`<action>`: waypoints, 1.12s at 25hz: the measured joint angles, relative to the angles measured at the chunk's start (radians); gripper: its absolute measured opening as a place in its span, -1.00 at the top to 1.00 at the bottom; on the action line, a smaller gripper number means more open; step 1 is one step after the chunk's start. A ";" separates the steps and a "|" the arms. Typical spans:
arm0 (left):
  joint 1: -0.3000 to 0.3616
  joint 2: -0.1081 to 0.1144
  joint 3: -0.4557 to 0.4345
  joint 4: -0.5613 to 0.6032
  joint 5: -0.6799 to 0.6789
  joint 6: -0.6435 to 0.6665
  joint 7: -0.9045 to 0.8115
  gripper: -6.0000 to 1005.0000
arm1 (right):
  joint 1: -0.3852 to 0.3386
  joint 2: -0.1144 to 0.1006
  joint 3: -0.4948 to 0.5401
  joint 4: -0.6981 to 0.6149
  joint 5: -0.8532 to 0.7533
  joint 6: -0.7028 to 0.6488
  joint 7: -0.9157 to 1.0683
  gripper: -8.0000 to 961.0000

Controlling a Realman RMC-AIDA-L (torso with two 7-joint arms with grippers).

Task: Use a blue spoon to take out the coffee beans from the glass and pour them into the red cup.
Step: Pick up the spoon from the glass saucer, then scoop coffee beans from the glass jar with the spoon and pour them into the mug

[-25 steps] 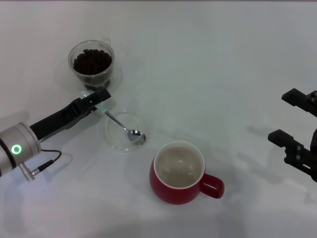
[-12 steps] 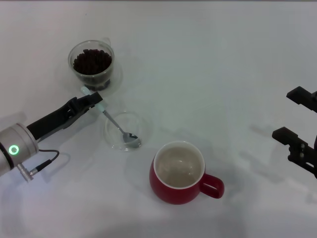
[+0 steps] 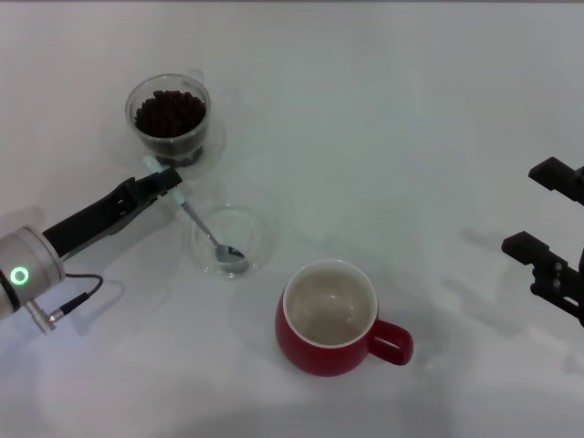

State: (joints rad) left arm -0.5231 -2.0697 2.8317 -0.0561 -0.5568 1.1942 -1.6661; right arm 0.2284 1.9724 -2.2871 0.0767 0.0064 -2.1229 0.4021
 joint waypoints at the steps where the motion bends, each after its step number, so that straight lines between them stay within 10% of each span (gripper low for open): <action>1: 0.002 0.000 0.000 0.000 -0.006 0.007 0.013 0.75 | 0.001 0.000 0.000 0.000 0.000 0.000 0.000 -0.46; 14: 0.042 0.007 0.003 -0.157 -0.175 0.390 0.164 0.75 | 0.017 0.000 -0.009 -0.002 -0.007 -0.001 -0.011 -0.46; 28: -0.031 0.087 0.010 -0.296 -0.333 0.431 0.177 0.75 | 0.016 0.005 -0.012 -0.041 -0.011 -0.027 -0.023 -0.46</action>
State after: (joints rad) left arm -0.5542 -1.9824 2.8413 -0.3517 -0.8902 1.6248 -1.4891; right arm 0.2440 1.9772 -2.2994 0.0359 -0.0048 -2.1495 0.3789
